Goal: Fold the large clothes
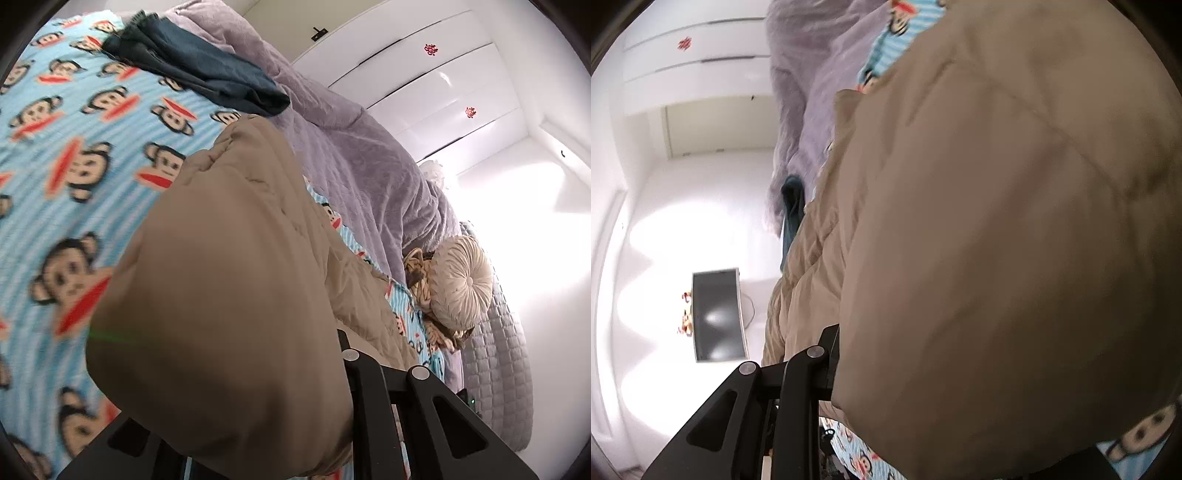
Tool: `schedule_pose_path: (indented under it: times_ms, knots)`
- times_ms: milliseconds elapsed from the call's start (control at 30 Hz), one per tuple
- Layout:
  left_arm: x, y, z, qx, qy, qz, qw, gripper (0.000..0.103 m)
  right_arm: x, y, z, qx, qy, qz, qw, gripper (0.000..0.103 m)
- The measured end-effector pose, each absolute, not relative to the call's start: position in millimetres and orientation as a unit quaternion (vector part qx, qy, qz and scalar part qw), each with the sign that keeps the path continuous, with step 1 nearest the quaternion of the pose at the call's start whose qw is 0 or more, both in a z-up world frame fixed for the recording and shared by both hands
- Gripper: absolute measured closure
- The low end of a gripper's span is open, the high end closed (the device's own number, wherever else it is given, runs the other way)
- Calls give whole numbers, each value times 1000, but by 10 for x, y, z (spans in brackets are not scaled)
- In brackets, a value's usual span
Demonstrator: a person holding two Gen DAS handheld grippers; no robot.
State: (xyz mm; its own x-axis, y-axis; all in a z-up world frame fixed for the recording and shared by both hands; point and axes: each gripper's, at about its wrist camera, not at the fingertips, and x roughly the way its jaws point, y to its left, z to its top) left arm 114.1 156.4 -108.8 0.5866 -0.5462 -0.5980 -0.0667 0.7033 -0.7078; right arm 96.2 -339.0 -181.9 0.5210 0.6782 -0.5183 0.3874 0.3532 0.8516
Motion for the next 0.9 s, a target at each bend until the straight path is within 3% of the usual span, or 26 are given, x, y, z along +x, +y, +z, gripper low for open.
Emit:
schedule_pose_path:
  times_ms: [567, 667, 700, 733, 800, 900]
  knots:
    - [-149, 2807, -1543, -361, 534, -87, 759, 85, -316, -2317, -2106, 581, 516, 97, 622, 73]
    - [-226, 2827, -1733, -361, 556, -67, 746, 77, -411, -2281, -2201, 567, 534, 74, 623, 68]
    - [-246, 2831, -1760, -358, 561, -51, 744, 65, -427, -2285, -2234, 566, 539, 66, 620, 63]
    - [-255, 2836, -1767, -352, 566, -37, 745, 47, -447, -2348, -2233, 565, 543, 62, 618, 60]
    - [-291, 2850, -1761, -331, 578, 8, 746, 30, -462, -2353, -2209, 557, 553, 55, 617, 57]
    - [-372, 2863, -1705, -322, 578, 22, 750, 30, -434, -2330, -2127, 533, 575, 50, 619, 51]
